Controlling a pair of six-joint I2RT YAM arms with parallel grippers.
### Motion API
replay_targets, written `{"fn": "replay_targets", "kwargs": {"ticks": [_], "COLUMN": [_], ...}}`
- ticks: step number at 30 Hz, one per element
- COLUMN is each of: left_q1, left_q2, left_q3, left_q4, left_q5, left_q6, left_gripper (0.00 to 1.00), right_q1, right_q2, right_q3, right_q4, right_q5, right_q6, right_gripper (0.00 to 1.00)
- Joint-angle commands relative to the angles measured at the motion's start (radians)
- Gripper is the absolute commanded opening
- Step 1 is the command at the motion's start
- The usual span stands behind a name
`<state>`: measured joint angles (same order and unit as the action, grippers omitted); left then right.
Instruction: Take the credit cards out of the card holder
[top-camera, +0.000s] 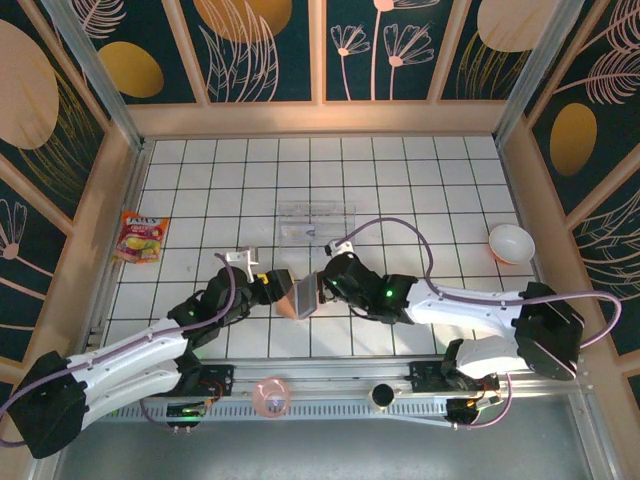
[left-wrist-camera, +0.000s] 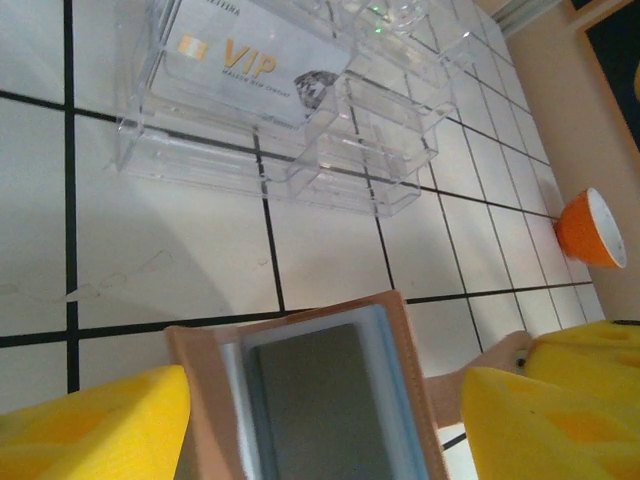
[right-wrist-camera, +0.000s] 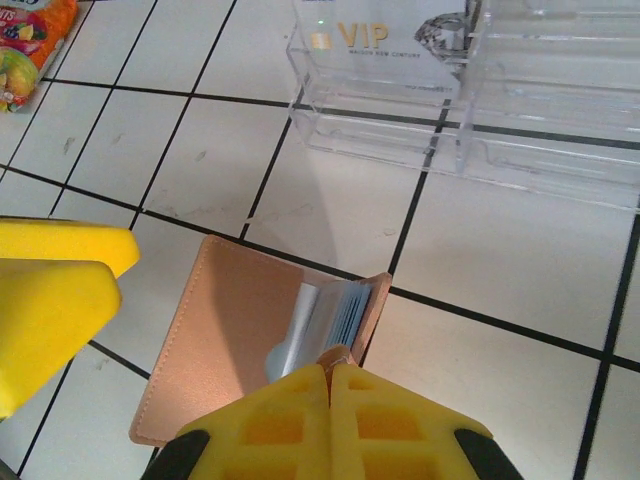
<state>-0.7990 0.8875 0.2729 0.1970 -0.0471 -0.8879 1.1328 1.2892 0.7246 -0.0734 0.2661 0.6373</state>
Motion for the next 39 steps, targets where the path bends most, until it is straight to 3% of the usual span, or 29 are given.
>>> {"fn": "replay_targets", "kwargs": {"ticks": [1, 15, 22, 29, 34, 39], "left_q1": [-0.001, -0.001, 0.000, 0.005, 0.007, 0.011], "left_q2": [0.054, 0.260, 0.305, 0.303, 0.250, 0.296], "left_q3": [0.004, -0.006, -0.022, -0.037, -0.042, -0.031], "left_q4": [-0.023, 0.030, 0.022, 0.073, 0.081, 0.112], "left_q5": [-0.024, -0.036, -0.036, -0.010, -0.009, 0.017], "left_q6": [0.030, 0.040, 0.036, 0.018, 0.016, 0.030], "left_gripper": [0.69, 0.36, 0.28, 0.44, 0.44, 0.45], "right_q1": [-0.006, -0.031, -0.031, -0.019, -0.013, -0.015], "right_q2": [-0.029, -0.038, -0.087, -0.057, -0.046, -0.057], "right_q3": [-0.026, -0.092, -0.055, 0.050, 0.049, 0.037], "right_q4": [-0.025, -0.023, -0.017, -0.015, -0.022, -0.051], "right_q5": [0.047, 0.045, -0.005, -0.075, -0.052, -0.024], "right_q6": [0.022, 0.066, 0.033, -0.002, 0.018, 0.034], "right_gripper": [0.00, 0.00, 0.00, 0.00, 0.00, 0.00]}}
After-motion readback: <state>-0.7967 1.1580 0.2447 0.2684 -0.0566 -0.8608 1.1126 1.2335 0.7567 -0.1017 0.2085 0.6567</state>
